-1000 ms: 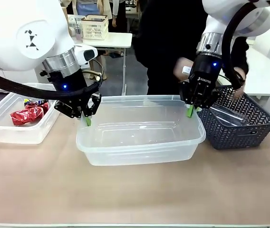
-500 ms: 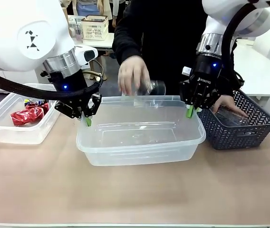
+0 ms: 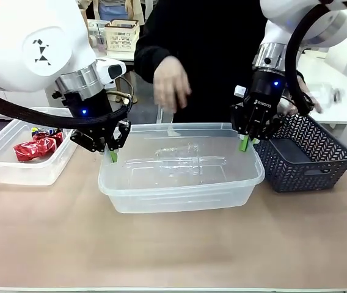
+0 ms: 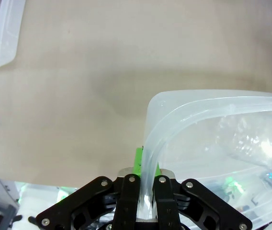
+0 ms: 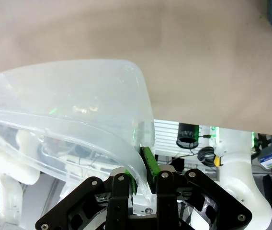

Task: Sort the waste into each basket.
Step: Offer the picked Organizing box to the human.

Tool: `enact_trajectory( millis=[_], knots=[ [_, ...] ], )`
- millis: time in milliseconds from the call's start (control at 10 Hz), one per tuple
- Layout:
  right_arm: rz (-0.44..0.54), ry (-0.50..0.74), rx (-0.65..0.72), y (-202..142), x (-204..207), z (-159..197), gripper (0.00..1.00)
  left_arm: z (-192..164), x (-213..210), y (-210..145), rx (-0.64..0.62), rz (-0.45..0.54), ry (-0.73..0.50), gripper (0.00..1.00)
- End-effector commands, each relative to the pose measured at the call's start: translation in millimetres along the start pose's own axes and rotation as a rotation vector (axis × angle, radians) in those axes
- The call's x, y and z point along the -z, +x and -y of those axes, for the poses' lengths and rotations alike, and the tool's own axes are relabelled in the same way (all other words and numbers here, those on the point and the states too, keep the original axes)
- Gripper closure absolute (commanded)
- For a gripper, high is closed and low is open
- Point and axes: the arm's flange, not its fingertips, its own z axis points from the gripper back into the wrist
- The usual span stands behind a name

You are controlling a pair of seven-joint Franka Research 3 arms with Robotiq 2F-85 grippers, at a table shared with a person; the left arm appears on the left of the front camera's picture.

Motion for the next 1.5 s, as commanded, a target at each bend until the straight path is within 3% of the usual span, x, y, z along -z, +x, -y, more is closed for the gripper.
enact_trajectory(
  millis=[0,1400],
  knots=[
    [0.001,0.013,-0.012,-1.7,-3.7,-2.5,0.92,-0.2,0.8,-3.1,-0.007,0.009,0.013,0.96],
    [0.001,0.013,-0.012,-1.7,-3.7,-2.5,0.92,-0.2,0.8,-3.1,-0.007,0.009,0.013,0.96]
  ],
)
